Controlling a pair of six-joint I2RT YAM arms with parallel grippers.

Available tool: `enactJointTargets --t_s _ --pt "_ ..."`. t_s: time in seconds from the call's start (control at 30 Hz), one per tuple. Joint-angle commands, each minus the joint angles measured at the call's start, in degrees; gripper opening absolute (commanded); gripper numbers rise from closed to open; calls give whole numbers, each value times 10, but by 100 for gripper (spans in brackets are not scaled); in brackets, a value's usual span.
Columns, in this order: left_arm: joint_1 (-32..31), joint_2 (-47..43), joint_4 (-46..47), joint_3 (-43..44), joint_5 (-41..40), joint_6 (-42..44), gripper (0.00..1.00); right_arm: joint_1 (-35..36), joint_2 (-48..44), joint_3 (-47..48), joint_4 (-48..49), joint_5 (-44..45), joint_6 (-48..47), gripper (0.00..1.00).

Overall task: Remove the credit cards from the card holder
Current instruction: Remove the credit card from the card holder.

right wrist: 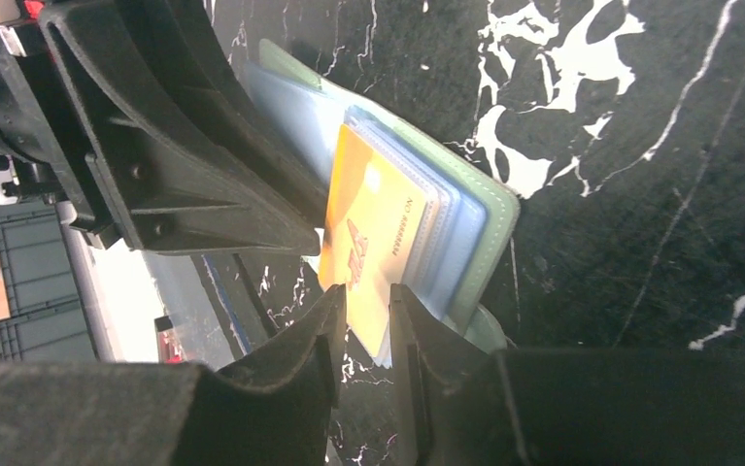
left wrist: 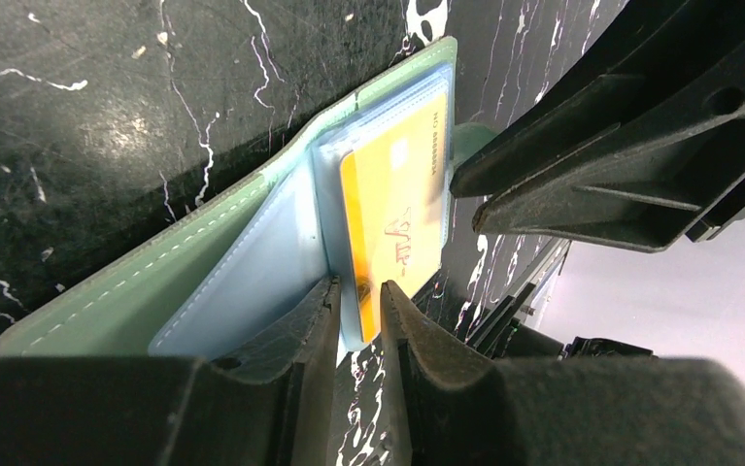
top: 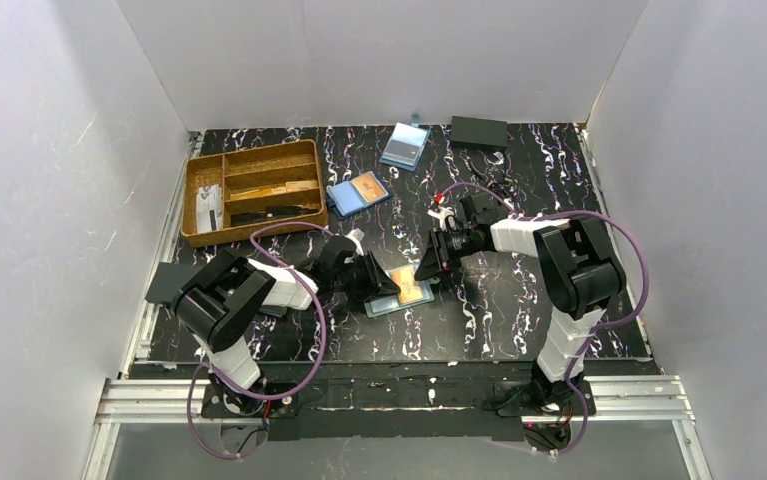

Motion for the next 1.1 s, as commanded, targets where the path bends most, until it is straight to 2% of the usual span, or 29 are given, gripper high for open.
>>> enactJointTargets --t_s 0.0,0.43,1.07 --pt "-3 10 -14 1 -6 6 21 0 -10 9 5 -31 -7 31" --pt "-3 16 -6 -1 -1 4 20 0 11 11 1 -26 -1 29" --pt "-3 27 2 -1 5 -1 22 0 9 19 -31 35 -31 29"
